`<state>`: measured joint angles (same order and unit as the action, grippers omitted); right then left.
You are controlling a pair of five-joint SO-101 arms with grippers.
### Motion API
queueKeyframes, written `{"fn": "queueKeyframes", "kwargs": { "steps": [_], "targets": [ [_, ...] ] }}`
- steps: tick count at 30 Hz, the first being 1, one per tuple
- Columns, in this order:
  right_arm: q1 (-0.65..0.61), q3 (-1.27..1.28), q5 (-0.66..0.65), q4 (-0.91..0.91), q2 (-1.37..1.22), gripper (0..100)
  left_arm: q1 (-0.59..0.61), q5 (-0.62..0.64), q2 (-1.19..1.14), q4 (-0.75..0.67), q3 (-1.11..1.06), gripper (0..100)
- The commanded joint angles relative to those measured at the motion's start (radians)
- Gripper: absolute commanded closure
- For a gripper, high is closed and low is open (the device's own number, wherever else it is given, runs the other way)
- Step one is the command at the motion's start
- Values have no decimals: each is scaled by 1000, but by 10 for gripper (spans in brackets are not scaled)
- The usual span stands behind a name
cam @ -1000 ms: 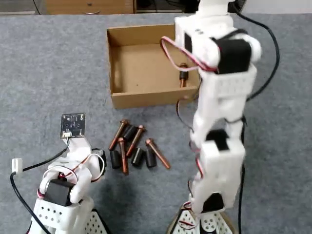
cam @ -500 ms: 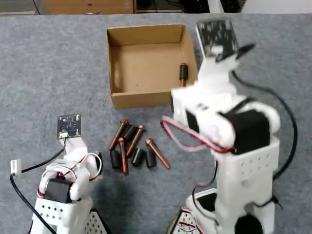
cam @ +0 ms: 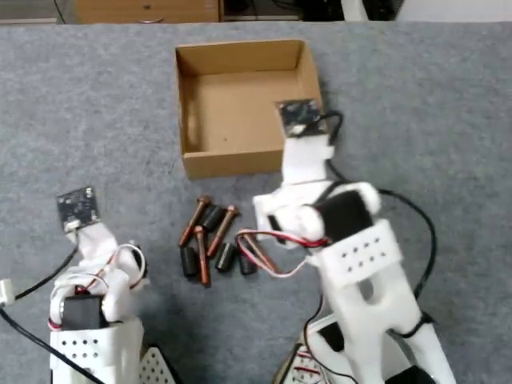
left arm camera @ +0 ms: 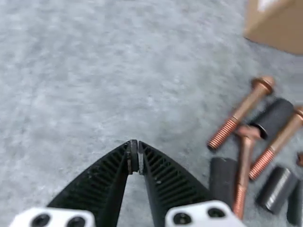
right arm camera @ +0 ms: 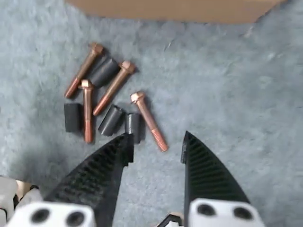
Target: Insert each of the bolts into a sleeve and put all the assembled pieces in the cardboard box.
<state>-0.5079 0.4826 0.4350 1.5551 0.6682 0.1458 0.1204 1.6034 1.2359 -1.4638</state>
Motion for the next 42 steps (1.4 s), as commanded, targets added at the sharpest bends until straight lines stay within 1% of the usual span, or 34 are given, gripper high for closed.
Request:
{"fn": "queueKeyframes", "kwargs": {
  "steps": [1,5,8,10,12,15,16,18,21,23,26,29,32,34,39,42],
  "targets": [
    [-65,64,34,-64,24,832,95,-8,7,-11,11,982],
    [-90,134,34,-132,24,832,169,-9,7,-11,11,982],
    [-90,229,32,-196,21,833,196,-63,7,-11,11,982],
    [-85,289,6,-238,21,835,216,-94,7,-11,11,982],
    [-88,325,-5,-276,24,873,235,-106,7,-11,11,982],
    [-90,355,-8,-341,21,973,239,-106,7,-11,11,982],
    [-90,369,-8,-359,21,982,239,-106,7,-11,11,982],
    [-104,407,-8,-393,21,963,238,-104,7,-11,11,982],
    [-122,449,0,-420,21,878,235,-104,7,-11,9,982],
    [-122,460,0,-427,21,839,235,-103,7,-11,9,982],
    [-122,493,2,-459,21,858,233,-101,7,-11,9,982],
    [-122,549,2,-539,21,890,233,-100,7,-11,9,982],
    [-124,610,23,-624,21,894,233,-98,7,-11,8,982],
    [-131,619,43,-643,21,894,232,-98,7,-12,-3,982],
    [-254,624,55,-644,21,894,232,-98,7,-14,-51,982],
    [-272,622,64,-647,19,894,239,-98,7,-17,-48,982]
  ]
}}
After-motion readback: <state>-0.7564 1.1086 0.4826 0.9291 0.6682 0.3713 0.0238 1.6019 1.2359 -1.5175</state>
